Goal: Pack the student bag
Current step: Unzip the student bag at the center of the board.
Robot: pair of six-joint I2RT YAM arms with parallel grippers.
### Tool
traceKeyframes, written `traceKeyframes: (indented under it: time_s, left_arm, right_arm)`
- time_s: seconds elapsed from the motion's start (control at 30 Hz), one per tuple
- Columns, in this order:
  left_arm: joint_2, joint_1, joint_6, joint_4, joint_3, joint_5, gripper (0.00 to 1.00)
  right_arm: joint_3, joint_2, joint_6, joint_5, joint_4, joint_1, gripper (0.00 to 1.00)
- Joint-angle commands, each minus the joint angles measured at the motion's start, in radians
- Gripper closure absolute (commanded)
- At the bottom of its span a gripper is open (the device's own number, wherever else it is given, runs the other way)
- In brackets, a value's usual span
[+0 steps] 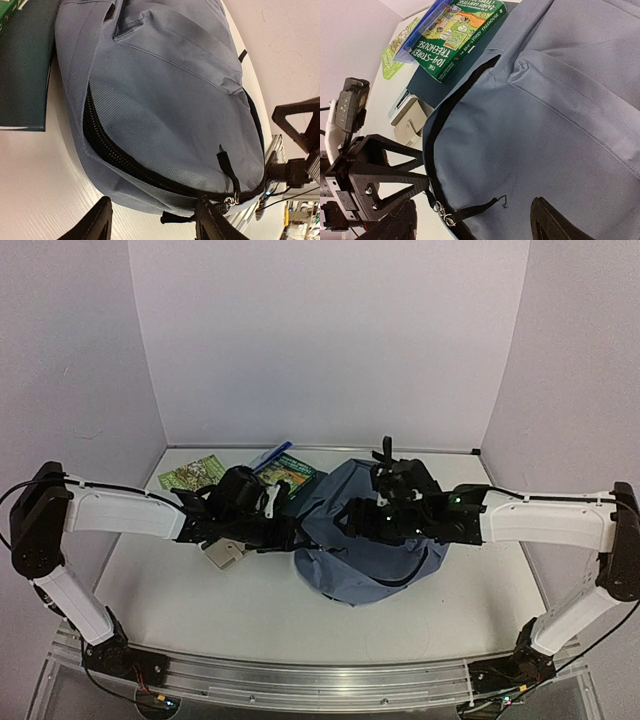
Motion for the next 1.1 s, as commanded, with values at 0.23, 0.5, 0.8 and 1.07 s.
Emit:
traceKeyframes:
  time_s: [0.23, 0.5, 0.8, 1.07]
  left_arm:
    - [-0.008, -0.014, -0.074, 0.120, 0.020, 0.027, 0.79]
    - [-0.058, -0.015, -0.100, 0.142, -0.004, 0.025, 0.95]
    - [-0.087, -0.015, -0.110, 0.144, -0.017, 0.017, 1.00]
    - [-0.102, -0.015, -0.107, 0.132, -0.019, 0.010, 1.00]
  right_arm:
    - [-0.083, -0.037, 0.025, -0.012, 0.049, 0.005, 0.29]
    - [-0.181, -0.034, 0.118, -0.145, 0.232, -0.034, 0.29]
    - [-0.220, 0.022, 0.255, -0.182, 0.416, -0.038, 0.39]
    - [-0.218, 0.061, 0.305, -0.163, 0.433, -0.038, 0.51]
